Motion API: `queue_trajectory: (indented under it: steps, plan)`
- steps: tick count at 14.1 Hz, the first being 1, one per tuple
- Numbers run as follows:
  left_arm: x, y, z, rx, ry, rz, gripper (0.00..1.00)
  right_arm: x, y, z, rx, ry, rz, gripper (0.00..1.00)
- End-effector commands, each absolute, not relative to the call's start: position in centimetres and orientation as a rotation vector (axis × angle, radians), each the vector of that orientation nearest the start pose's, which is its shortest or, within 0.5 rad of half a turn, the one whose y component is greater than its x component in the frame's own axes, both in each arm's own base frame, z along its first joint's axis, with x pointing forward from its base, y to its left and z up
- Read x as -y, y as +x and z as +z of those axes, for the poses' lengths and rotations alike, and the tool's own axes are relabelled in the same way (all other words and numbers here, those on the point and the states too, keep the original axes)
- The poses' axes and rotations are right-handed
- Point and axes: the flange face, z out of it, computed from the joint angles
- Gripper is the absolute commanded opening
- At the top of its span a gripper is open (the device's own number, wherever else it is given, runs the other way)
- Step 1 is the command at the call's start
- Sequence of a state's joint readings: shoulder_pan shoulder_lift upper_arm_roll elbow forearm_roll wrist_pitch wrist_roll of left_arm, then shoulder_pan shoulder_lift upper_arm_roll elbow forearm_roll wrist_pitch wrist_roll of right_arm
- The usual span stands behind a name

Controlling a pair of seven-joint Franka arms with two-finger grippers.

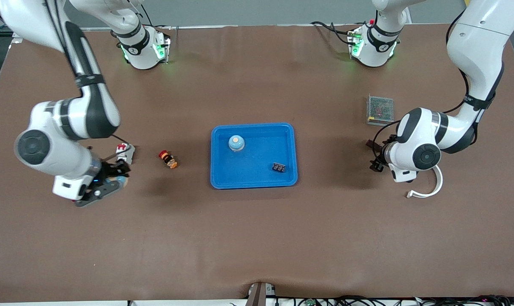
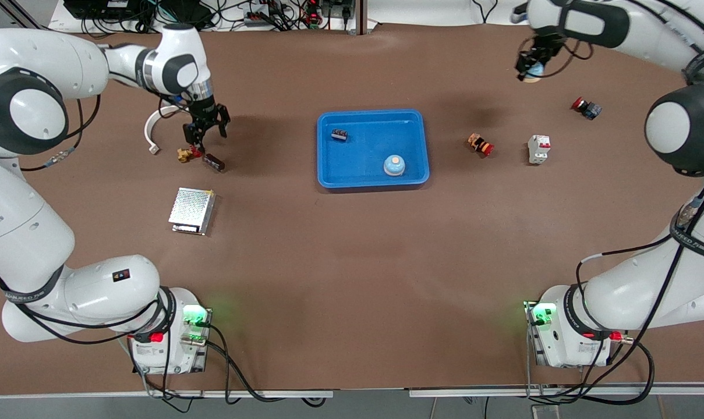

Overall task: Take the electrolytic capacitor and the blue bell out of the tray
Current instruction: 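Set the capacitor by the white arc while the right gripper carries the bell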

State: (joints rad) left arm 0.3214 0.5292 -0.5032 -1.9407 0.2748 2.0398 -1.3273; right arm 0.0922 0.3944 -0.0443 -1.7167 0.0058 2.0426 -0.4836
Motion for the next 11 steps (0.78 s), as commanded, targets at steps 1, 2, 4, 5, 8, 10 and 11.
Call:
queue_trajectory:
  steps: [1, 2, 4, 5, 8, 10, 11]
  plan:
    - [11.9, 59.5, 26.7, 1.384, -2.567, 0.362, 1.0, 3.0, 63.4, 34.7, 0.912, -2.941, 0.113, 0.5]
    - [13.2, 60.2, 28.0, 1.428, -2.563, 0.338, 1.0, 5.0, 63.1, 34.3, 0.93, -2.93, 0.118, 0.49]
    - [16.6, 60.4, 29.7, 1.414, -2.576, 0.302, 1.0, 8.4, 62.5, 33.6, 0.964, -2.906, 0.132, 0.49]
    - [18.4, 60.7, 30.8, 1.408, -2.599, 0.278, 1.0, 9.6, 62.0, 32.9, 0.964, -2.898, 0.146, 0.49]
    - [25.7, 60.7, 32.6, 1.452, -2.652, 0.292, 1.0, 10.5, 60.2, 30.5, 0.941, -2.9, 0.152, 0.49]
    - [28.9, 60.1, 32.3, 1.497, -2.627, 0.29, 1.0, 10.5, 59.5, 28.9, 0.943, -2.916, 0.119, 0.49]
    - [30.0, 60.1, 32.2, 1.533, -2.613, 0.29, 1.0, 10.4, 59.1, 28.2, 0.943, -2.921, 0.109, 0.49]
